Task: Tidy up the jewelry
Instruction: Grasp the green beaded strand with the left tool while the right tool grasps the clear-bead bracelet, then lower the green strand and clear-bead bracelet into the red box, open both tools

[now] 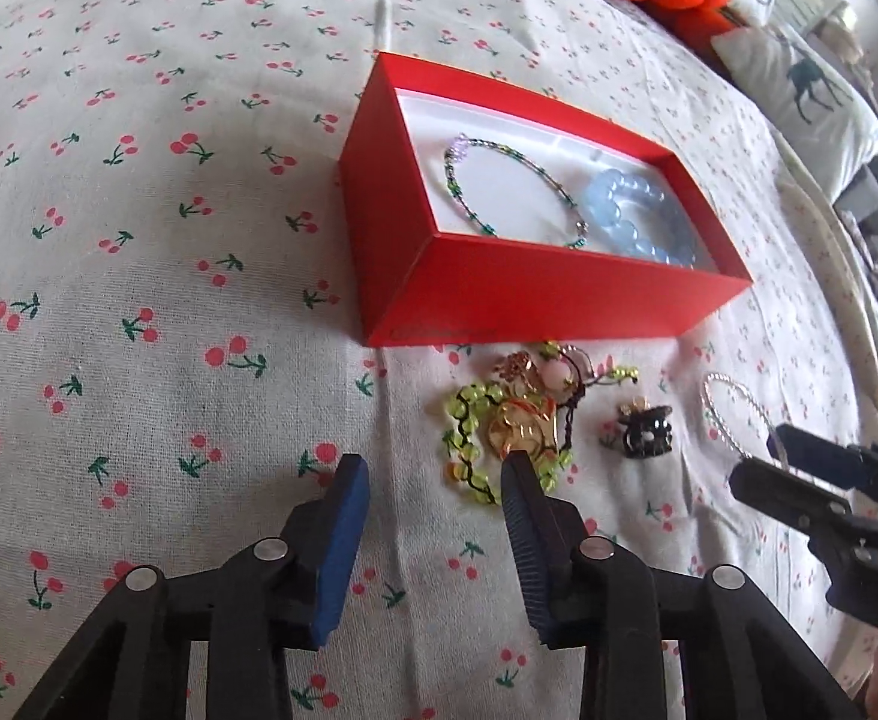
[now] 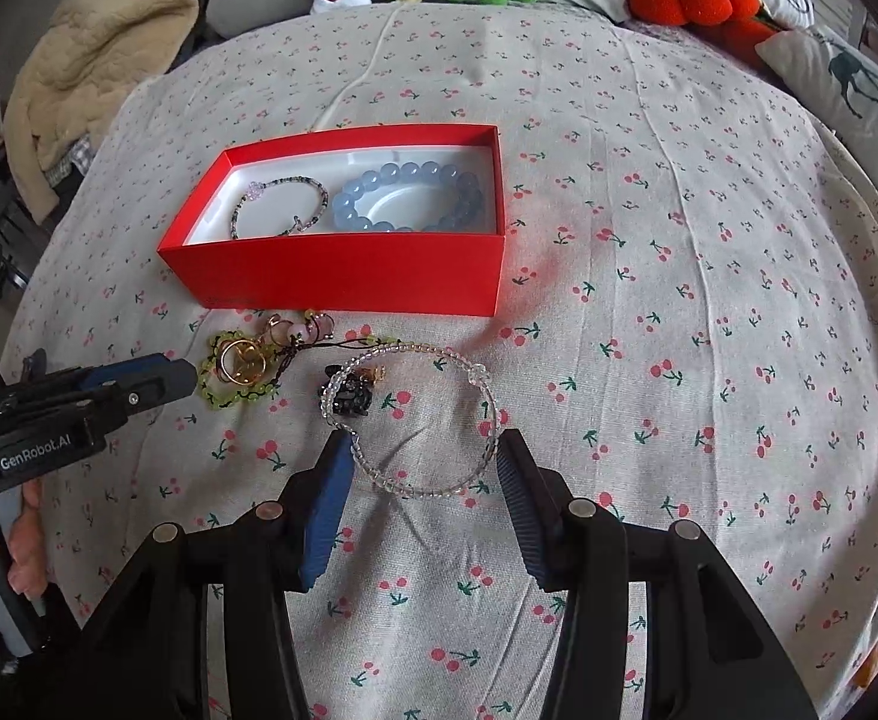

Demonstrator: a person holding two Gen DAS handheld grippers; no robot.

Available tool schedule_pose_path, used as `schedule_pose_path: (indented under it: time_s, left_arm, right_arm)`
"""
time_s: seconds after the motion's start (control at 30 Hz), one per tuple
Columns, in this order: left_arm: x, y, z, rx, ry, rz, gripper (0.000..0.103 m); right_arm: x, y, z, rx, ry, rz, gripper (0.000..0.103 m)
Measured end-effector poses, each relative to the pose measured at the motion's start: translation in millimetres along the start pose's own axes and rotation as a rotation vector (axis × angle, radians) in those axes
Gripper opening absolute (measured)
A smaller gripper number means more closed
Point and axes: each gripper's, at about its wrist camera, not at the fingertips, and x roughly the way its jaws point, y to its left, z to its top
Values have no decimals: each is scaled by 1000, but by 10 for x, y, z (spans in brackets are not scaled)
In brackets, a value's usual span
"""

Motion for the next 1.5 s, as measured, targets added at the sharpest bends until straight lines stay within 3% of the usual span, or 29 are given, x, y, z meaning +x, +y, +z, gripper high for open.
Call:
schedule_pose_path:
  time_s: [0.17, 0.23, 0.37, 0.4, 0.47, 0.7, 1.17, 1.5]
  left_arm:
    - [116, -89, 69, 17, 18, -6, 30]
    - [172, -136, 84, 42, 34, 37, 21]
    - [224, -246, 71, 98, 36, 102, 13]
    - [240, -281, 67, 117, 41, 111, 4]
    - [252, -326, 55, 142, 48, 130, 2]
    - [121, -352, 38, 126, 33, 96, 1]
    - [-453, -569, 69, 111, -107, -36, 1]
    - [-758, -779, 134, 152, -204, -43, 1]
  right_arm:
    - [3, -57, 7, 11, 3, 0, 52]
    - [3, -67, 17, 14, 3, 0, 52]
    - [18, -76, 41, 18, 4, -1, 52]
    - [21, -78, 46, 19, 4, -2, 52]
    - [21, -84, 56, 20, 4, -3, 52]
    - [-61, -113, 96, 24, -18, -3, 52]
    - [-324, -130, 109, 38, -77, 21, 52]
    - [-550, -138, 171, 73, -129, 62, 52]
